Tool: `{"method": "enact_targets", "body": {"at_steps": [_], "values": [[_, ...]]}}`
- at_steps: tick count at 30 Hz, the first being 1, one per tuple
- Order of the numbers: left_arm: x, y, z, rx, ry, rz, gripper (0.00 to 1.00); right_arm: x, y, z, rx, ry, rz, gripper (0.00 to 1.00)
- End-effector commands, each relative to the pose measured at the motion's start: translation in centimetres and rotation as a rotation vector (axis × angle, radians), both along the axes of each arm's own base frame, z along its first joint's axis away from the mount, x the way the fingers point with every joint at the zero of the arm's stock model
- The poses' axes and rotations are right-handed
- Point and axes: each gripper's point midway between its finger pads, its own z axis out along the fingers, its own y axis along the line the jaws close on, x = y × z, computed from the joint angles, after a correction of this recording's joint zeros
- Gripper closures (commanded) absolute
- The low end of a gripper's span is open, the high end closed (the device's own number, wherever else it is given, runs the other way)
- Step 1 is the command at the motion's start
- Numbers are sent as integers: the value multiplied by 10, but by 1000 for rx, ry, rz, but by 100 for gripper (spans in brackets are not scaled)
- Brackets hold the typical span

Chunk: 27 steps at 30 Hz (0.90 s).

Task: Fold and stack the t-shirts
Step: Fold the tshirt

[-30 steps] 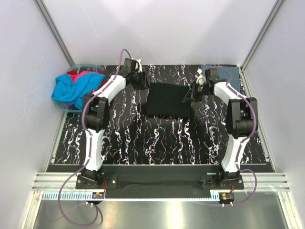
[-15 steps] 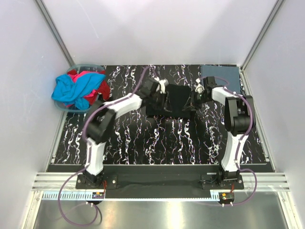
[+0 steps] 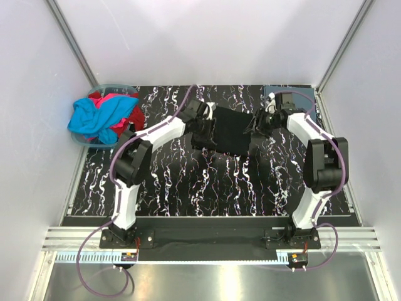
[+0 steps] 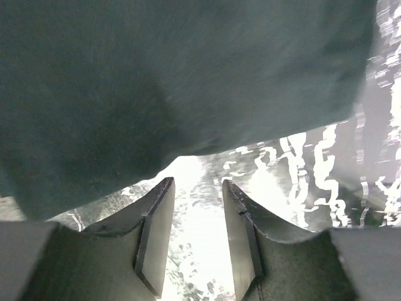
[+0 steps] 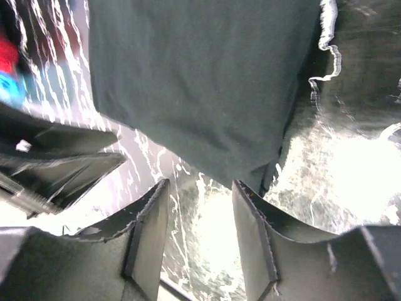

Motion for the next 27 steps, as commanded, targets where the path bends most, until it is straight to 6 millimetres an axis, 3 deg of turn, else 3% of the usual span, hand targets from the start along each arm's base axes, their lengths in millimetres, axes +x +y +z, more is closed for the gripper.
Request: {"method": "enact_targets", "body": {"at_steps": [1,7,12,17,22,27], "values": [[19,-3,70,-51,-145,1,58,6,-17,12,-67,-6,-149,48],[24,-4,75,-53,-157,1,57,15,-22,-2,-83,39,-219,52],[36,1,48,-24,-125,2,57,24,-22,-23,-89,71,-248,51],[40,13,14,22,-75,17,57,31,-3,-34,-29,82,-199,52],[41,22,-1,69,-72,21,56,36,2,-31,-11,27,-197,66],[46,37,-13,100,-60,44,56,39,-6,-45,-58,15,-181,69]]}}
